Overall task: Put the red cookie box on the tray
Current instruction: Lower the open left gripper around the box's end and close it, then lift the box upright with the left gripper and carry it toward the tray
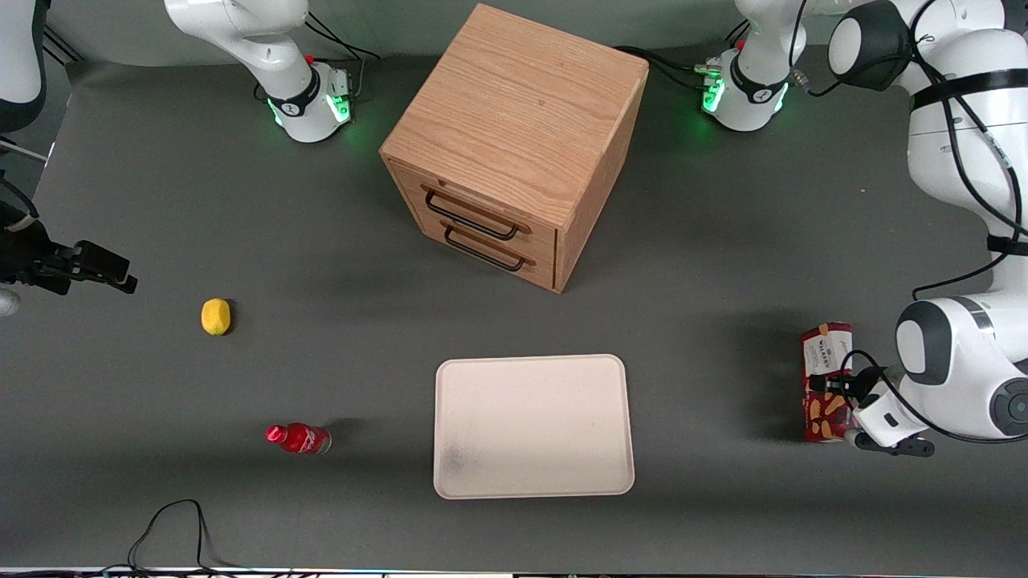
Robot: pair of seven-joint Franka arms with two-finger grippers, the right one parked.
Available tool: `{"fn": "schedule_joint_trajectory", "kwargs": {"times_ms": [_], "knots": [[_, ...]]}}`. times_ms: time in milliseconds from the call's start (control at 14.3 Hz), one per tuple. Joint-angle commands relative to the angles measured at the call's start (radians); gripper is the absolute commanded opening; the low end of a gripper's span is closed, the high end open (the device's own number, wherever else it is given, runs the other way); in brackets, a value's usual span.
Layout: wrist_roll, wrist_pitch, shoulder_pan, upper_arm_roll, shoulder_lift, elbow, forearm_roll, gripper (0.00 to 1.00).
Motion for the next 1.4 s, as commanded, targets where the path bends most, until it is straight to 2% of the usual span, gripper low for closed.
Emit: {"fn": "schedule_joint_trajectory", "kwargs": {"times_ms": [0, 420, 771, 981, 1331], "knots": [[0.014, 0.012, -0.009, 0.011, -0.024, -0.033, -0.011, 0.00], [0.016, -0.012, -0.005, 0.011, -0.043, -0.036, -0.010, 0.00], [-0.018, -0.245, -0.021, 0.017, -0.257, -0.025, 0.005, 0.00], [-0.088, -0.438, -0.044, 0.013, -0.400, -0.025, 0.047, 0.00], [-0.090, -0.577, -0.044, 0.010, -0.570, -0.023, 0.044, 0.00]]}}
